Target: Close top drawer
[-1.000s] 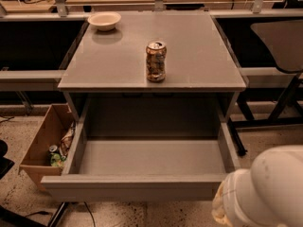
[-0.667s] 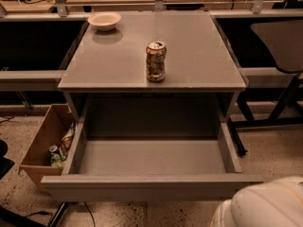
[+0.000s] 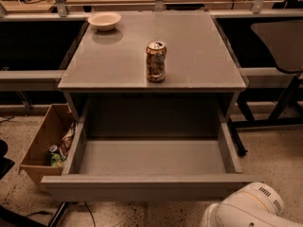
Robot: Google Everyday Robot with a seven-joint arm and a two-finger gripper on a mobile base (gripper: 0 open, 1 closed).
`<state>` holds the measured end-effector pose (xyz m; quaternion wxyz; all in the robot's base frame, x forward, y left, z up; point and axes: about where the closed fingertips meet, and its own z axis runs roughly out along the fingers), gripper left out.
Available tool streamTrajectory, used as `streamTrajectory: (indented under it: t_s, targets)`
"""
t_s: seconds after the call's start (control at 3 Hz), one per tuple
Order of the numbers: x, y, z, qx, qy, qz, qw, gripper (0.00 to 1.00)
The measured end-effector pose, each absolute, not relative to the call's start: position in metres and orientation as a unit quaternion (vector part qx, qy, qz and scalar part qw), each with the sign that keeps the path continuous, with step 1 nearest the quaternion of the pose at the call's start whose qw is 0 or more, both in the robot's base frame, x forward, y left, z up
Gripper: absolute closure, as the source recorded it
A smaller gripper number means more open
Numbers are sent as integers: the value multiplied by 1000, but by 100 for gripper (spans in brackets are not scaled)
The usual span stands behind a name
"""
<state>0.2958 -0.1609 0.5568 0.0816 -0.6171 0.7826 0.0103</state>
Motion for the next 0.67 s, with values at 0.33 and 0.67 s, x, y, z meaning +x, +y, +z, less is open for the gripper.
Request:
streamTrajectory:
  t_s: [0.33,0.67]
  targets:
    - [339,-154,569,-621,775,0,114,100]
    - [340,-154,569,-621,776,0,115,100]
